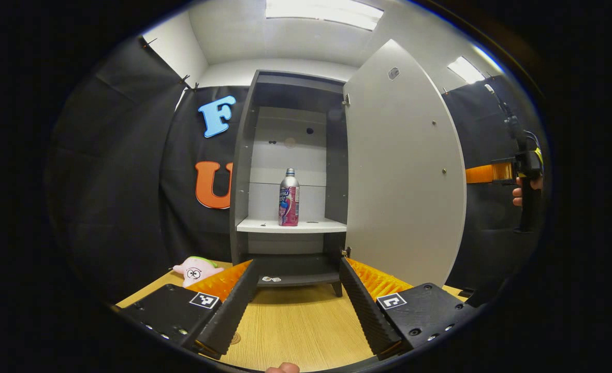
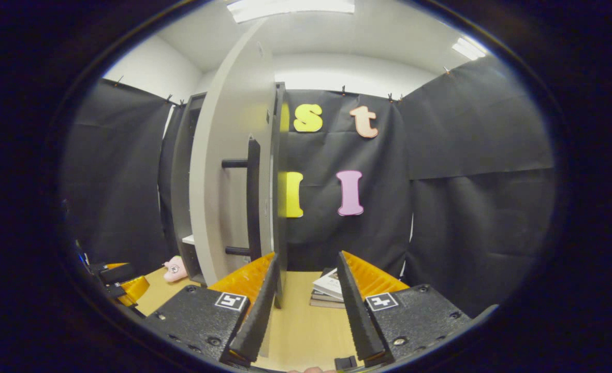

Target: Open the cabinet door with the right hand, grasp the bottle in the cabinet with the left hand and place it on the coaster, then close the cabinet door with the right hand.

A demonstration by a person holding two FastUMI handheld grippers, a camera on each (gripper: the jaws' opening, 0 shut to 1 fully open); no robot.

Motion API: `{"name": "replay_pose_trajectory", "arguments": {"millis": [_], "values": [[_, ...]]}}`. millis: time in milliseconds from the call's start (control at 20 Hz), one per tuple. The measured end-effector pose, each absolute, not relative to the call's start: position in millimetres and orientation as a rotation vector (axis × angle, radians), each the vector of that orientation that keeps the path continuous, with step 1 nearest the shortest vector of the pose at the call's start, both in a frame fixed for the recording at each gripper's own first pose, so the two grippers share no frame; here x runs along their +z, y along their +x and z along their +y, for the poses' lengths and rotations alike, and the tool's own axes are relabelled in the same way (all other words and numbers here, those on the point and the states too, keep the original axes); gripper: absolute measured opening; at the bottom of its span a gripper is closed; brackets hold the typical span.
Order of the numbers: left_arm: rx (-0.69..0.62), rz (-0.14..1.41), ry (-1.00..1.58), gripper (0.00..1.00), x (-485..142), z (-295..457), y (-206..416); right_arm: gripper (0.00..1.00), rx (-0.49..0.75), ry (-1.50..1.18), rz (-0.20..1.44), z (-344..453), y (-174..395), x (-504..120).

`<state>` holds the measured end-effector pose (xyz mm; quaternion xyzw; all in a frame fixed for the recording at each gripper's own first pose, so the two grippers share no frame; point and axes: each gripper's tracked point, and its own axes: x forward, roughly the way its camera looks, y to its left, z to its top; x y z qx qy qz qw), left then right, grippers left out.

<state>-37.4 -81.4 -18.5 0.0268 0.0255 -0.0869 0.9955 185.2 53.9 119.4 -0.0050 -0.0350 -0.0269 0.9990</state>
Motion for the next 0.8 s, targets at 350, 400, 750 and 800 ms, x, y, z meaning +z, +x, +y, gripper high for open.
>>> {"name": "replay_pose_trajectory", "arguments": {"millis": [350, 400, 750, 800], "values": [[-0.152, 0.030, 0.076, 0.95, -2, -77, -14, 0.81, -0.044, 0.067, -0.082, 46, 194, 116], [-0.161, 0.025, 0.073, 0.95, 0, -80, -7, 0.90, -0.042, 0.070, -0.086, 44, 195, 116], [-0.210, -0.015, 0.116, 0.95, 31, -102, 62, 0.93, -0.028, 0.042, -0.090, 48, 194, 114], [-0.221, -0.022, 0.117, 0.95, 35, -107, 78, 0.93, -0.030, 0.032, -0.092, 50, 194, 115]]}}
